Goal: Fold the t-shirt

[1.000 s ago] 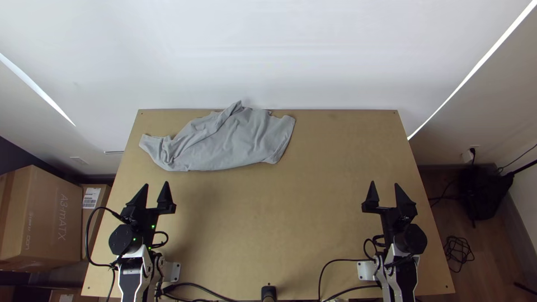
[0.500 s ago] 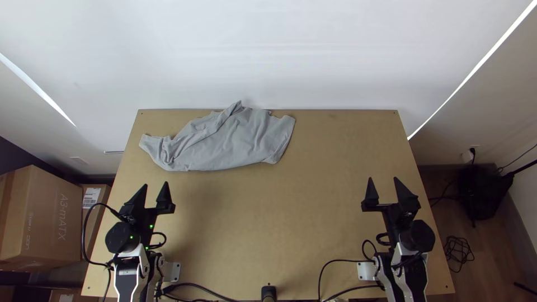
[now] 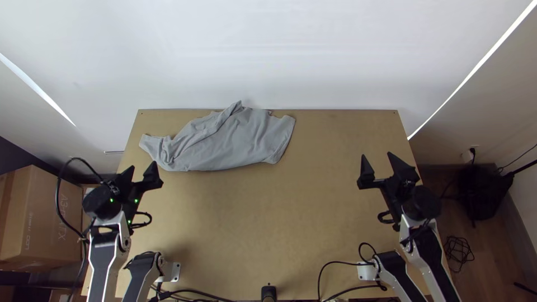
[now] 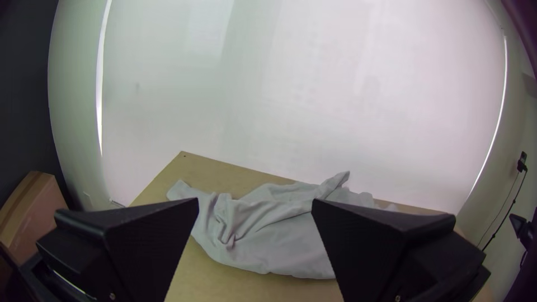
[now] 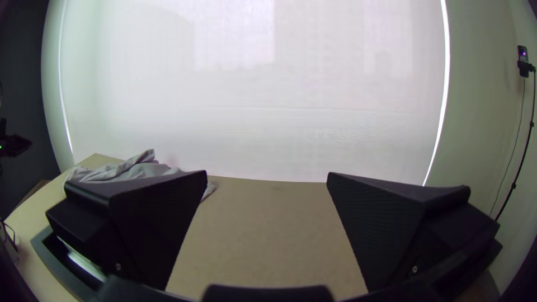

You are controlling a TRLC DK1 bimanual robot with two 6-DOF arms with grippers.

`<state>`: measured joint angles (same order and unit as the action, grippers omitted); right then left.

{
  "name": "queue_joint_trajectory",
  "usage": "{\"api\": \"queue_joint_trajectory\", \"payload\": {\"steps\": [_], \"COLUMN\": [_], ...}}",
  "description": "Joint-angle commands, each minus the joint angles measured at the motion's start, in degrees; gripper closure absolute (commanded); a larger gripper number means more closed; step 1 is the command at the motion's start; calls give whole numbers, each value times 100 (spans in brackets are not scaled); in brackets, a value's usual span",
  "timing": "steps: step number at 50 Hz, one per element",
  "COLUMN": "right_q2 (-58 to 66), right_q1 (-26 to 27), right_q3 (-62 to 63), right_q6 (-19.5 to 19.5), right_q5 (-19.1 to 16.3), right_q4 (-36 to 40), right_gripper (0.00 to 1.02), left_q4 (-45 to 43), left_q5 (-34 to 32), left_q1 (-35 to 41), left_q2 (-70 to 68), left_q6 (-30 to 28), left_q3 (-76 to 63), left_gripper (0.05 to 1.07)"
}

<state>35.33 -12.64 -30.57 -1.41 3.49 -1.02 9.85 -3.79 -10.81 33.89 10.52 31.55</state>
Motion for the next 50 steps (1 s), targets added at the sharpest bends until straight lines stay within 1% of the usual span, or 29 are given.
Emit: {"api": "queue_joint_trajectory", "payload": {"steps": [1,7,14,22,27,33,39,47,50], "right_q2": [545,976,1512,2241,2610,3032,3551,4351,4535], "right_q1": [-291,-502,-731,-906,-1047,-1214,-1267,-1267,-1267], "right_q3": [-564,-1021,-1610,-2349,-2647,-2964,-3307,-4124,-4344], "right_q6": [-8,-202,-202,-202,-211,-307,-483,-861,-940], "right_q5": [188,223,258,258,258,249,249,231,223], "right_q4": [128,260,541,1095,1262,1508,1754,2387,2448], "right_gripper": [3,3,3,3,3,3,3,3,3], "left_q4": [88,342,931,984,1292,1652,1951,1960,1898], "left_q5": [1,-8,-60,-78,-87,-87,-87,-87,-78], "left_q1": [-79,-71,17,61,114,123,61,-27,-53], "left_q2": [434,909,1841,2359,2895,3581,4284,5022,5207], "left_q6": [-86,-86,-103,-121,-235,-261,-270,-279,-323], "left_q3": [413,730,1406,1740,2136,2698,3226,3586,3630], "left_gripper": [10,10,10,10,10,10,10,10,10]}}
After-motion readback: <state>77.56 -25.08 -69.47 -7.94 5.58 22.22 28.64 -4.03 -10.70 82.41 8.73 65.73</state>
